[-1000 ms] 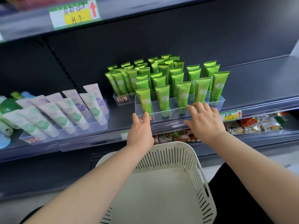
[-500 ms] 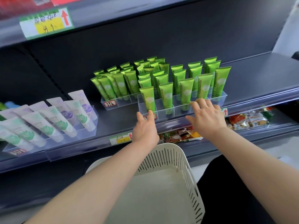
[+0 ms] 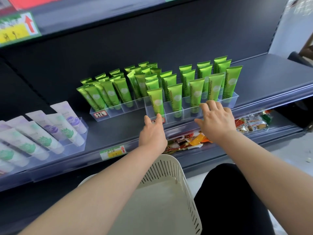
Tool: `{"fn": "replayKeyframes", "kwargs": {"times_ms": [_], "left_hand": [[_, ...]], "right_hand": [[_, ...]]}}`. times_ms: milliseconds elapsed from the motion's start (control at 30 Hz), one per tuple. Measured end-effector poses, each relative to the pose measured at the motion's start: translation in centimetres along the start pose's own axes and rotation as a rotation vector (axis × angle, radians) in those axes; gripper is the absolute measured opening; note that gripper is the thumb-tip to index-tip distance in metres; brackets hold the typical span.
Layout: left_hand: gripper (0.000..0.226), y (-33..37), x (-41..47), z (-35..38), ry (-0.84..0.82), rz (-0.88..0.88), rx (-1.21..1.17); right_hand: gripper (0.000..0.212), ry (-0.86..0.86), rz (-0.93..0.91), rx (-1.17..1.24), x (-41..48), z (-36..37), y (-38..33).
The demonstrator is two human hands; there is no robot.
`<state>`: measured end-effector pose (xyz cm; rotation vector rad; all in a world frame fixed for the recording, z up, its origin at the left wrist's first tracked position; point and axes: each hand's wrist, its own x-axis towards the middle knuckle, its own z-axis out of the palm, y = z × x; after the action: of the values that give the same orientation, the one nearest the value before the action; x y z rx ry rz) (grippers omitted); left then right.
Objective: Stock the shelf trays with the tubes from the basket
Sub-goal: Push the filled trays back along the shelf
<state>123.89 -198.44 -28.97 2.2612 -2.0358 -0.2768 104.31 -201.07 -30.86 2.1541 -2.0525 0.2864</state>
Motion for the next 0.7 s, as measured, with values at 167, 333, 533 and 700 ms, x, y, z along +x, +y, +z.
{"fn": "replayKeyframes", "kwargs": {"times_ms": [167,333,533,700], "left_hand": [[0.089,1.5,0.3,0.3,0.009,0.032,0.012],[0.088,3.0,0.4,0.3,0.005,0.052,0.017],[0.087,5.4,0.4,0.5,-0.023,0.1,0.019],[0.086,7.2,0.7,0.5,-0.033,0.125,0.017]], "right_hand": [[0.047,-0.005,0.045,-0.01,0.7,-0.6,-0.7],[0.047,0.008,0.043,0.035,0.6,-0.5,0.0],[0.049,-0.002,0.074,0.032,1.0,-0.3,2.5],[0.048,0.01,0.103,0.027,1.2,-0.2,4.2]]}}
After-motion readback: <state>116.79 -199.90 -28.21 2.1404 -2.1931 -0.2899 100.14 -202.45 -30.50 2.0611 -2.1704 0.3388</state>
